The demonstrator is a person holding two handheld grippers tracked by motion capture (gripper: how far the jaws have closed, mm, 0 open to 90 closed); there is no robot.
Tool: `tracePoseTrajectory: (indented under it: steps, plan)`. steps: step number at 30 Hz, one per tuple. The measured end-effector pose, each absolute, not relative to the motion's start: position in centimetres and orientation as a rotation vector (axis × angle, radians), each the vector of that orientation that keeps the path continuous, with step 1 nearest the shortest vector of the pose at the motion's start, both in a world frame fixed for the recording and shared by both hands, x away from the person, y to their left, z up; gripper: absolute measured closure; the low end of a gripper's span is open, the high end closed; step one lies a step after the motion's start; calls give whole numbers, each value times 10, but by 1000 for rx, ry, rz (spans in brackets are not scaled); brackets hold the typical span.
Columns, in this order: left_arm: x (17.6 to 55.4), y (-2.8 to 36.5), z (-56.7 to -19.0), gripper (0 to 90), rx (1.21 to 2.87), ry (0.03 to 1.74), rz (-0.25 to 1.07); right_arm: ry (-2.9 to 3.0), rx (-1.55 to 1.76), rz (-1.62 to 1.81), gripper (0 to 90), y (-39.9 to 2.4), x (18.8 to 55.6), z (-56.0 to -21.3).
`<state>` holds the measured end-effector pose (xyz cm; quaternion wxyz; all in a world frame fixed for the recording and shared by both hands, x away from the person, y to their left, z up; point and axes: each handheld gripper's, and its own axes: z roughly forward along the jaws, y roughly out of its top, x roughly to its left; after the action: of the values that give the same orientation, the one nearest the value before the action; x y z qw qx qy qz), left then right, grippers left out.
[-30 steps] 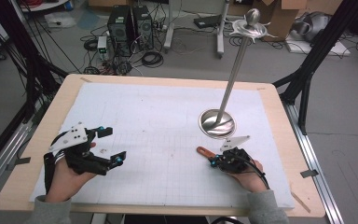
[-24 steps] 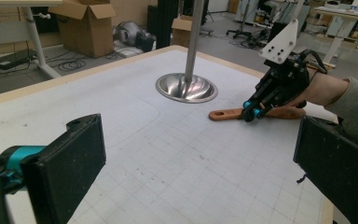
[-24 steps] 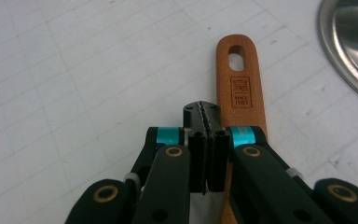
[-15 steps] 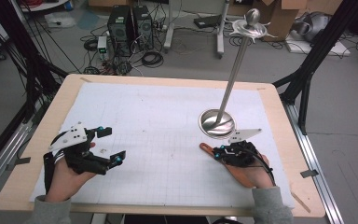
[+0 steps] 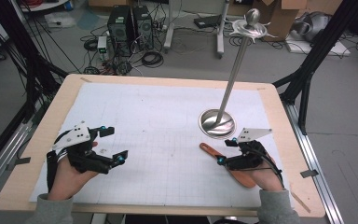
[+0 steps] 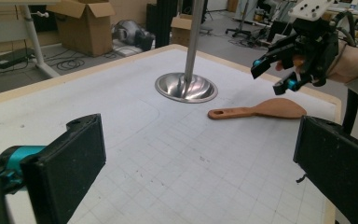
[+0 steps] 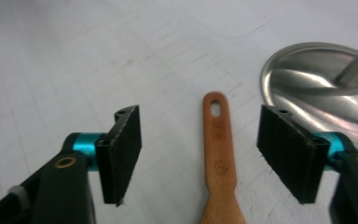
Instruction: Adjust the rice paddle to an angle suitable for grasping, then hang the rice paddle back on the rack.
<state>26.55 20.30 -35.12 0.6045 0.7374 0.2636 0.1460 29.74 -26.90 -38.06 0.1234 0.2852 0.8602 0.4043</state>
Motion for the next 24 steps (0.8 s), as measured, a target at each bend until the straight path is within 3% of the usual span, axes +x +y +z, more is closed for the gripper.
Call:
tracePoseTrajectory:
  steps: [4,24]
  plan:
    - [265,205,-351,26,1701,612,342,2500,824,1177,95,-266,295,-378]
    - [261,209,-352,26,1706,623,348,2528,866,1090,95,-267,306,-388]
